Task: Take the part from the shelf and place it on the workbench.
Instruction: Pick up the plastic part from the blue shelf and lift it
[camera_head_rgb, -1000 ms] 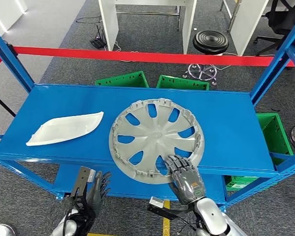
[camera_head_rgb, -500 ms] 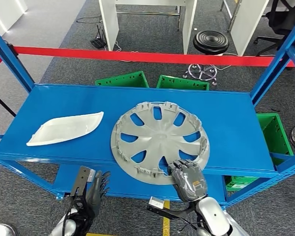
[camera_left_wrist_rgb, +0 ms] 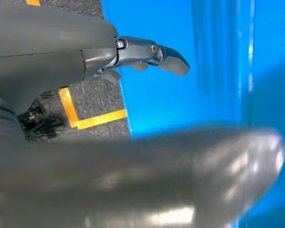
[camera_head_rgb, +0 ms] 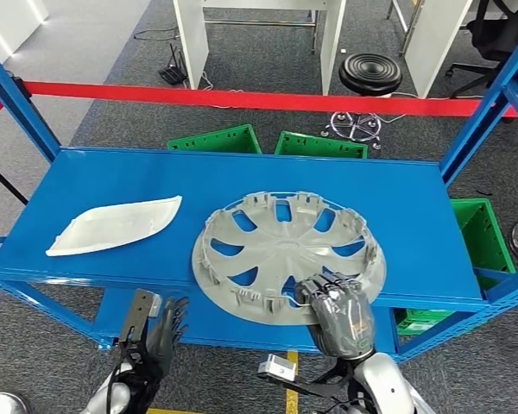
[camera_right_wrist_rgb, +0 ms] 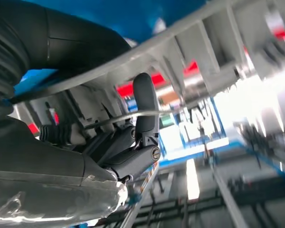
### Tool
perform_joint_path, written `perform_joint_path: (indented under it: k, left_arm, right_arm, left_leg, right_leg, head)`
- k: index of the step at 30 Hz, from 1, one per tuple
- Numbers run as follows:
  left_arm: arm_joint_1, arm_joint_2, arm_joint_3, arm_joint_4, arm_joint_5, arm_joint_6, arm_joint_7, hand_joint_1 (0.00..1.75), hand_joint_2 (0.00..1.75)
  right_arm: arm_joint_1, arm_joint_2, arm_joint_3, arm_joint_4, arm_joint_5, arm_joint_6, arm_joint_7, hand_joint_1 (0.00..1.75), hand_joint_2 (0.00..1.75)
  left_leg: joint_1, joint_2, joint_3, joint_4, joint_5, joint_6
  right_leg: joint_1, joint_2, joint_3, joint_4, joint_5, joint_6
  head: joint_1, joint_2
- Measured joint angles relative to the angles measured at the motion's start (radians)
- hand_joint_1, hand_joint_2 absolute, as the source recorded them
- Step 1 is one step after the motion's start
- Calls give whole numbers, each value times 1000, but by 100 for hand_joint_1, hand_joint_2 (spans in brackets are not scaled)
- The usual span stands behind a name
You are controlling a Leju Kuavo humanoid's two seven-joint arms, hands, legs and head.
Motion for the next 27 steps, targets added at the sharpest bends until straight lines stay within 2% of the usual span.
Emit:
perform_joint_path:
  k: [5, 15, 22, 27]
  left_arm:
    - [0, -8, 16, 0, 7, -23, -27, 0, 175]
    - [0, -18, 25, 0, 8, -30, -29, 0, 175]
    - [0, -18, 29, 0, 3, -31, -28, 0, 175]
    - [0, -18, 35, 0, 0, -35, -27, 0, 175]
  right_arm:
    - [22, -5, -29, -101, -84, -25, -59, 175, 175]
    - [31, -7, -46, -182, -98, -28, -71, 175, 175]
    - [38, -10, -52, -199, -144, -50, -101, 146, 175]
    - [49, -18, -65, -223, -198, -61, -138, 142, 175]
  left_leg:
    - [0, 0, 0, 0, 0, 0]
    - [0, 0, 0, 0, 0, 0]
    - [0, 0, 0, 0, 0, 0]
    - [0, 0, 0, 0, 0, 0]
  right_leg:
    - [0, 0, 0, 0, 0, 0]
    - [0, 0, 0, 0, 0, 0]
    - [0, 0, 0, 0, 0, 0]
    - [0, 0, 0, 0, 0, 0]
  head:
    - [0, 0]
    - [0, 0]
    - [0, 0]
    - [0, 0]
